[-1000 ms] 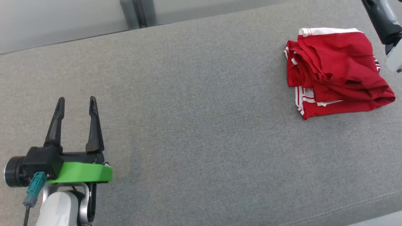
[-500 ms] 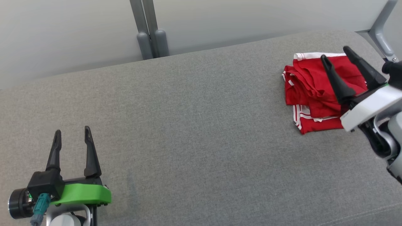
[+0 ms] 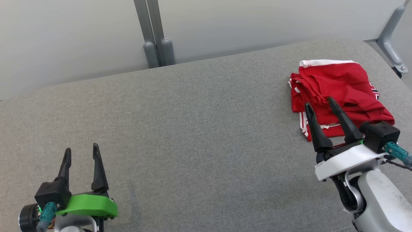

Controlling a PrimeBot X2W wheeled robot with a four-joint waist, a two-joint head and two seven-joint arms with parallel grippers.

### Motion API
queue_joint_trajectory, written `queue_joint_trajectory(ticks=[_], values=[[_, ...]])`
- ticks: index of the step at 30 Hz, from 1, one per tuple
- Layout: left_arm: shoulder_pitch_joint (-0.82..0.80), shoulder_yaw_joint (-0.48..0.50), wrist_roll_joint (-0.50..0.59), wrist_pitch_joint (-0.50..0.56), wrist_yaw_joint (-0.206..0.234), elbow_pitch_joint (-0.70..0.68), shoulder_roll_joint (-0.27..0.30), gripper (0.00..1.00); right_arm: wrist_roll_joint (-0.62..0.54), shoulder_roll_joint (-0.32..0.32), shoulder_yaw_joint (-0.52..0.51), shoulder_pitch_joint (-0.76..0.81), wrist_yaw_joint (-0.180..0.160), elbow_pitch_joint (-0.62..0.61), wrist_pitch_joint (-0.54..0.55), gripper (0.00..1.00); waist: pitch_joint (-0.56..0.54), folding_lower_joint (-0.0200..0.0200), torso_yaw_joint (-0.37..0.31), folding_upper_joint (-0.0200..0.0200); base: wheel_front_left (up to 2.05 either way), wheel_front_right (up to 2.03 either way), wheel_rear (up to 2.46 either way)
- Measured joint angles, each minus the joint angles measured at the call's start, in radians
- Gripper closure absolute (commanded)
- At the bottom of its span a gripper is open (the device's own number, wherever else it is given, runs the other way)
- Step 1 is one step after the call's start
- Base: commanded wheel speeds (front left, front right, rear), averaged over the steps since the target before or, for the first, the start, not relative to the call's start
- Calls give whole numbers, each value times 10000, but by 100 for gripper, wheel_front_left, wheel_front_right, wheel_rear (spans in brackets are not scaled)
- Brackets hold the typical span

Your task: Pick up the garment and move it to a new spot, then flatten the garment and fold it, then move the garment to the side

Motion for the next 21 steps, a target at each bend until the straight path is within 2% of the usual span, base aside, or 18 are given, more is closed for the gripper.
queue_joint_trajectory(ticks=[10, 21], values=[[-55, 102, 257, -2, -100, 249, -199, 0, -337, 566, -21, -111, 0, 330, 0, 0, 58, 0, 218, 0, 0, 0, 0], [-63, 290, 420, -2, -205, 265, -349, 0, -330, 761, 318, -298, 0, 529, 0, 0, 114, 0, 265, 0, 0, 0, 0]])
